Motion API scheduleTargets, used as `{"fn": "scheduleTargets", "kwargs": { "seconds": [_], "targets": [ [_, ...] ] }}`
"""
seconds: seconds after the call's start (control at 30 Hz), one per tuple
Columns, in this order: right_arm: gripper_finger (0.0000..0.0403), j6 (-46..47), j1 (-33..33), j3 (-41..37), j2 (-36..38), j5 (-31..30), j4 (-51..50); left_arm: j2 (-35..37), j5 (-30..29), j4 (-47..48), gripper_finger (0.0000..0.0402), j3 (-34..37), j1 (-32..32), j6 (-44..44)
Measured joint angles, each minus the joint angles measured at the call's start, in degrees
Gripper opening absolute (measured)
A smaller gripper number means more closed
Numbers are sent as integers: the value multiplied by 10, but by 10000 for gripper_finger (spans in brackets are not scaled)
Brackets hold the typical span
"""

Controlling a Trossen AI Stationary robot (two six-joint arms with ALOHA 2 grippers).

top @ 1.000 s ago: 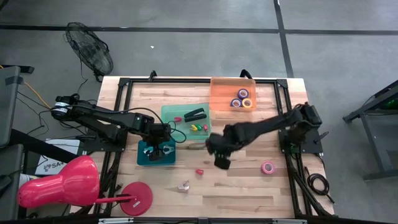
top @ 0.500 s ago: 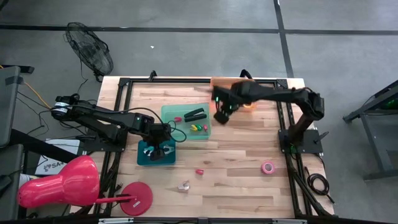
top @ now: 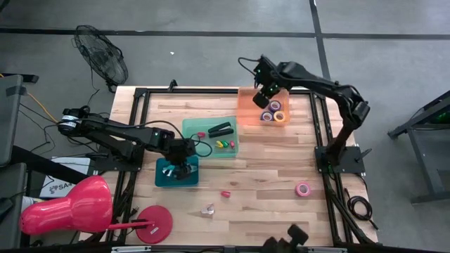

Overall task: Pick and place Stapler, Stapler remover, tape
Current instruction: Put the light blue tape in the orange bin

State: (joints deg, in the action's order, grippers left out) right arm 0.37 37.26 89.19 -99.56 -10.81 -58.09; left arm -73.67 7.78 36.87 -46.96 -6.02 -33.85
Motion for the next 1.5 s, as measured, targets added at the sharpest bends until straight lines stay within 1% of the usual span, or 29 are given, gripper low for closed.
{"fn": "scheduleTargets", "kwargs": {
  "seconds": [0.2,0.3,0.47,0.6,0.83,0.97,1.13,1.3,1.4,1.5],
  "targets": [
    [30,-34,34,0,-41,31,6,0,-8,-17,311,0,0,-38],
    [31,-35,37,0,-65,32,13,0,-8,-21,311,0,0,-55],
    [30,-63,37,0,-105,41,33,3,-9,-44,311,-2,1,-70],
    [30,-68,40,0,-130,35,40,3,-40,-37,311,-32,0,-69],
    [34,-82,60,0,-137,27,69,3,-122,-38,311,-98,1,-54],
    [33,-84,75,0,-137,45,72,3,-162,-37,311,-122,1,-54],
    [46,-80,87,0,-137,52,65,3,-182,-39,311,-137,0,-53],
    [65,-85,89,0,-137,57,40,3,-186,-41,311,-139,0,-54],
    [82,-85,89,0,-137,68,39,3,-186,-42,311,-139,0,-54],
    [107,-84,89,0,-137,80,39,3,-185,-42,311,-139,0,-57]
  ]
}}
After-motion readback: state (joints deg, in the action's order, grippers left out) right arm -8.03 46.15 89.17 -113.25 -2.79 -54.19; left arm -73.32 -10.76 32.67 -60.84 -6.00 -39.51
